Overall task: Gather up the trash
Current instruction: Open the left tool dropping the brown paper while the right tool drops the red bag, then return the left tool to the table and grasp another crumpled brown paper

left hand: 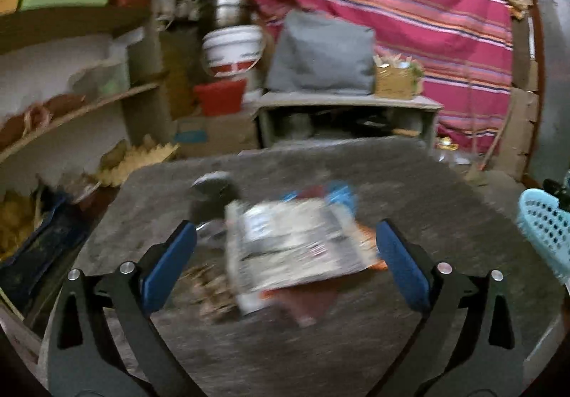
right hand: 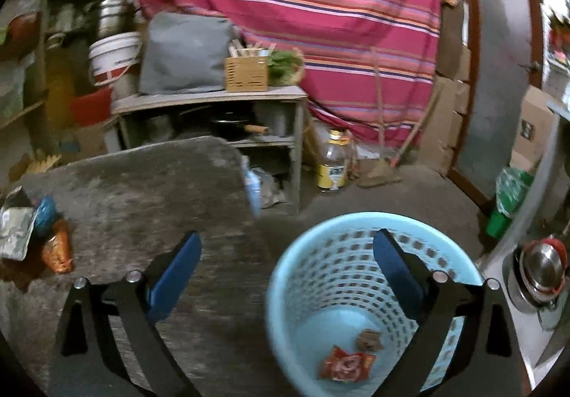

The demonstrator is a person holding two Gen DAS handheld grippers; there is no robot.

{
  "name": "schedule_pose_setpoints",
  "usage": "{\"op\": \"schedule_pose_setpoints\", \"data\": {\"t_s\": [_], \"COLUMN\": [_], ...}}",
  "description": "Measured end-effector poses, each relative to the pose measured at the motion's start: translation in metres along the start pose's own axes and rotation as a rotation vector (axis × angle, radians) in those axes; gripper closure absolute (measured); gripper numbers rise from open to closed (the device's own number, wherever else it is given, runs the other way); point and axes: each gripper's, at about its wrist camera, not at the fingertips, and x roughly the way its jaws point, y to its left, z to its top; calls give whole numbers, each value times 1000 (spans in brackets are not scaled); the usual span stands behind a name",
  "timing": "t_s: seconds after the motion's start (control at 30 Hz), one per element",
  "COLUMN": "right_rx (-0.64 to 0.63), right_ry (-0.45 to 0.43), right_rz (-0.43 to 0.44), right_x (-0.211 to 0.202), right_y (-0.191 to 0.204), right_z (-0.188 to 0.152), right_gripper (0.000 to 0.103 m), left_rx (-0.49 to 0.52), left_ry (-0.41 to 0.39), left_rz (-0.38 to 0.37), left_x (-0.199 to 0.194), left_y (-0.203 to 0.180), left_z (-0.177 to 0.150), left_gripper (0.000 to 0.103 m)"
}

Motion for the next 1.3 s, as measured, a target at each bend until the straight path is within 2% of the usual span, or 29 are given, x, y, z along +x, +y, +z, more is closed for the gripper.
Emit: {"op": "schedule_pose_setpoints", "data": {"t_s": [0.1,0.17,0.3,0.37,0.43,0.53,0.7,0.77,0.8,0.93,1.17,1.3], "right_rx": [-12,-5,-22,-48,-56,-50,-36,-33,-35,-43,-45,-80], "right_ry": [14,35,56,55,57,69,86,86,85,71,70,72], "right_rz": [18,48,78,78,83,102,133,156,162,196,275,318], "right_x": [2,6,12,14,15,18,22,21,21,12,-2,-9], "right_y": [20,35,57,70,79,89,108,117,122,142,182,212], "right_z": [-2,-2,-3,-3,-3,-2,0,2,2,2,2,-1], "right_gripper": [7,7,7,7,7,7,7,7,7,7,7,7], "left_rx": [-66,-113,-108,-122,-184,-200,-125,-104,-99,-117,-52,-36], "left_ry": [39,95,147,197,240,296,342,372,384,344,211,165], "left_rz": [17,11,18,-4,-56,-63,-100,-126,-137,-141,-5,58], "left_x": [12,26,43,54,64,78,94,101,103,96,63,51], "left_y": [35,55,72,80,91,95,83,79,78,85,103,119], "left_z": [-20,-32,-44,-48,-50,-52,-49,-49,-50,-48,-40,-36], "left_gripper": [6,6,6,6,6,7,22,49,54,60,61,61]}}
